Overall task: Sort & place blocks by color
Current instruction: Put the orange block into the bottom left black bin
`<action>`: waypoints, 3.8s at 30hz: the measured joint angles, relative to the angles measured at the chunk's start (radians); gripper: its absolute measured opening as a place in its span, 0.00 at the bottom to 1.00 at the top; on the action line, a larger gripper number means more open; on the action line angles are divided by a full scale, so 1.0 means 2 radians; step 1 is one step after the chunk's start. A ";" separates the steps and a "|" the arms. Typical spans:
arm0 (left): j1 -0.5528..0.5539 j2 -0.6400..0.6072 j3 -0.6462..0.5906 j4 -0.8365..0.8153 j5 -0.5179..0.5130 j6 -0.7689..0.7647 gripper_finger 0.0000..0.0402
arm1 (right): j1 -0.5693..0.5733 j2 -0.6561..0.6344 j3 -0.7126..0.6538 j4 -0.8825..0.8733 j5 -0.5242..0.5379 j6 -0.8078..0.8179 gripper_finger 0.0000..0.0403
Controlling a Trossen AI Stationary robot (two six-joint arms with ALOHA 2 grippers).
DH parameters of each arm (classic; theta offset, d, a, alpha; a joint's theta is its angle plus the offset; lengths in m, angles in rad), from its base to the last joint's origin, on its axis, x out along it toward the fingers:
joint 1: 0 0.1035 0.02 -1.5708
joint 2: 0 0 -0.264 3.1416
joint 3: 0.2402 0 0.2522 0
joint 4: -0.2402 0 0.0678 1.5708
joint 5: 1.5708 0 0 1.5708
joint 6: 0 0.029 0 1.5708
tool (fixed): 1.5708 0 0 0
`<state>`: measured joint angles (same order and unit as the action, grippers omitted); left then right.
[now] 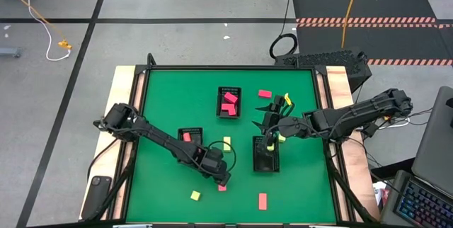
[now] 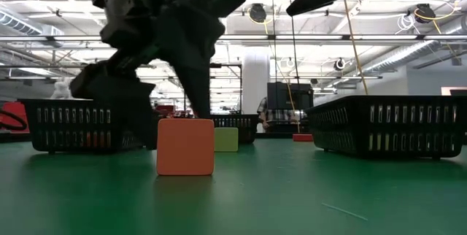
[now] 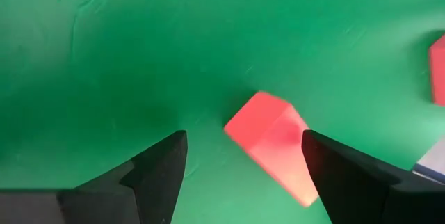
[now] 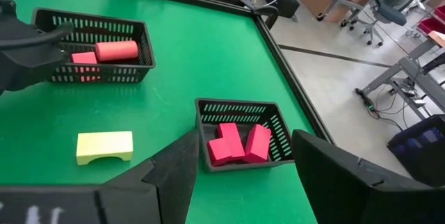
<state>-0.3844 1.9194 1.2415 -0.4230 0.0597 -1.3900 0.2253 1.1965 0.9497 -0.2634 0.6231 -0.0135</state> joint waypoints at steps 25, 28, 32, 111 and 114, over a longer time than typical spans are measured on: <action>0.004 0.000 0.000 0.001 0.008 0.086 0.36 | 0.000 0.000 0.000 0.001 0.000 -0.007 0.56; 0.008 -0.001 0.001 -0.008 0.008 0.099 0.34 | 0.000 0.000 0.000 0.001 0.000 -0.007 0.56; 0.018 -0.001 0.001 -0.014 0.006 0.129 0.34 | 0.000 0.000 0.000 0.001 0.000 -0.007 0.56; 0.075 -0.041 0.000 -0.121 -0.033 0.528 0.99 | 0.000 0.000 0.000 -0.002 0.000 -0.014 0.56; 0.074 -0.041 0.000 -0.113 -0.044 0.528 0.98 | 0.000 0.000 0.000 -0.002 0.000 -0.014 0.56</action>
<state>-0.2359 1.8370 1.2415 -0.6489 -0.0276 -0.3340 0.2249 1.1965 0.9493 -0.2665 0.6231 -0.0414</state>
